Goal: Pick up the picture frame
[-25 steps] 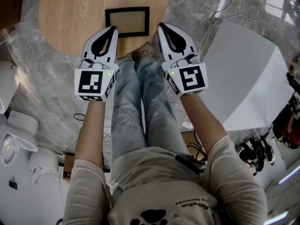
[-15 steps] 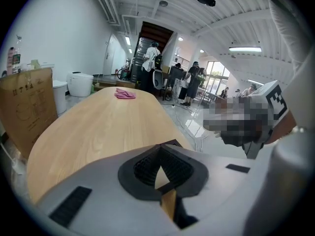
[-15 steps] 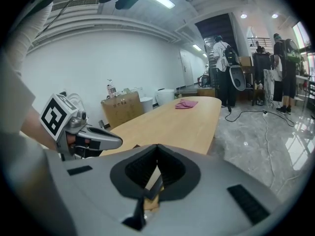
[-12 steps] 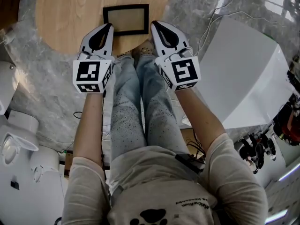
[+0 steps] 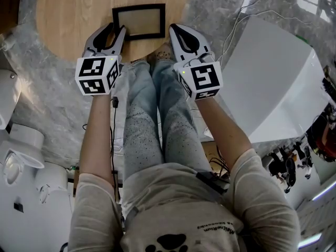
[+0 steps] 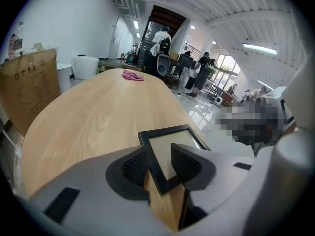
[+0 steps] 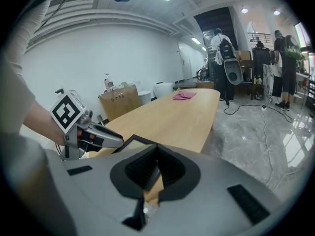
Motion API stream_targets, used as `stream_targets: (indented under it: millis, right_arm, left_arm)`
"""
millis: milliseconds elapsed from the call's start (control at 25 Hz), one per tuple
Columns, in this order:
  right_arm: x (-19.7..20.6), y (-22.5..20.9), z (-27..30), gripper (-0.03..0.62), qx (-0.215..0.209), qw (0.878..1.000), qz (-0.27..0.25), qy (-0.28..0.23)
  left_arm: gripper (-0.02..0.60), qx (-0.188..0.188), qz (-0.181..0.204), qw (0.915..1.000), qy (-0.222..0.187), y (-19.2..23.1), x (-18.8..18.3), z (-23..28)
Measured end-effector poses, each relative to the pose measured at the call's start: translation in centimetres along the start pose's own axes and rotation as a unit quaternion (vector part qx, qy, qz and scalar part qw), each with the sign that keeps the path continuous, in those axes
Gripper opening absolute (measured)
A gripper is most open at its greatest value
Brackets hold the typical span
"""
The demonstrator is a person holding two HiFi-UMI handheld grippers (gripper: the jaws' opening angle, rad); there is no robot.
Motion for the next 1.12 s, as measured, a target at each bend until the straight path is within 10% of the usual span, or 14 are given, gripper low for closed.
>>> stream_targets:
  millis: [1120]
  right_arm:
    - [2.8, -4.2, -1.9, 0.008, 0.02, 0.998, 0.052, 0.026]
  left_arm:
    - [0.109, -0.015, 0.001, 0.9975, 0.069, -2.2, -0.2, 3.7]
Point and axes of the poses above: the fingertips, and each gripper's own axes: z forward along the fingers, y to its left, x out of its underside, the point moved 7 cm from there along -z, backward along the fingers, and after that the axes turned 4 degrees about -y, right-handed, at the moved point
